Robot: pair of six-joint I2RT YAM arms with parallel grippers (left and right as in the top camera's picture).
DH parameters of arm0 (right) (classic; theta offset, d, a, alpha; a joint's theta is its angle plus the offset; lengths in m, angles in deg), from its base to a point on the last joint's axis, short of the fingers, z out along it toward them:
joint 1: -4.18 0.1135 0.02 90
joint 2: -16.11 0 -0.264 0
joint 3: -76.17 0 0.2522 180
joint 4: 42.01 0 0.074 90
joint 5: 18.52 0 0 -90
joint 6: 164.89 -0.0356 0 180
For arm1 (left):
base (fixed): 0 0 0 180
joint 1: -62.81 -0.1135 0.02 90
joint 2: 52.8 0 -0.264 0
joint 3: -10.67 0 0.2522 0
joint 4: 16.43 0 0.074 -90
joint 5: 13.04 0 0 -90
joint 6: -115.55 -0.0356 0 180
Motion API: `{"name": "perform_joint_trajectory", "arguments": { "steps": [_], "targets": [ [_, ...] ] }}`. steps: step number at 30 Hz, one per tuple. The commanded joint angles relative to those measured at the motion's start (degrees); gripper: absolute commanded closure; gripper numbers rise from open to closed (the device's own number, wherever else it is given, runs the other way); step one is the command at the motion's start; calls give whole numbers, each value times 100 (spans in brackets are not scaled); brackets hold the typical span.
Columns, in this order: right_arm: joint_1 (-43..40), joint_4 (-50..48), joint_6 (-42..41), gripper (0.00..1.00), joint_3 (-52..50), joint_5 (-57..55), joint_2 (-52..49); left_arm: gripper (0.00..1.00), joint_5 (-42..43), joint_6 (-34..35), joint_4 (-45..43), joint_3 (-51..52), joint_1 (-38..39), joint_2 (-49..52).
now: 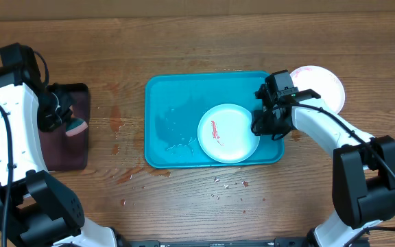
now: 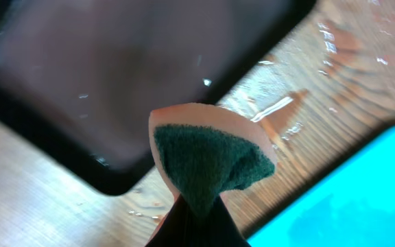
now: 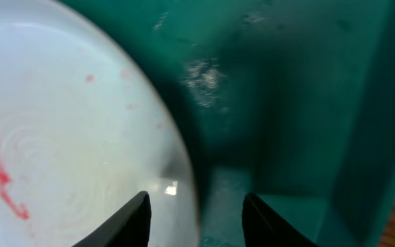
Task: Clean dirty plates on tray and stack at the side
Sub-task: 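Scrub the remaining white plate with the sponge in the left gripper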
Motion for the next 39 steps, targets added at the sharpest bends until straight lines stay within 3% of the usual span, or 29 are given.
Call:
{"name": "perform_joint_trajectory", "arguments": {
  "steps": [1,3,14,19,22,28,32,39],
  "targets": [
    [-17,-90,-715,66,-22,-341,72,96,841,-654,-83,20,72,13],
    [-4,-144,-713,72,-22,-262,72,96,1060,-780,-125,20,177,13],
    [166,-599,-717,75,-492,116,72,95,1255,-870,-170,20,1611,17],
    [166,-632,-981,80,-570,164,72,96,1257,-227,-275,31,2481,116],
    [166,-706,-1121,82,-570,815,72,96,1257,-2,-448,33,2992,245],
    [166,-872,-1172,96,-570,1620,72,96,1255,448,-1108,33,4076,879],
    [166,-885,-1484,96,-570,1617,72,96,1257,968,-1692,33,4590,1449],
    [188,-785,-1744,96,-570,1617,72,96,1257,1001,-2520,31,5176,2389]
  ]
}}
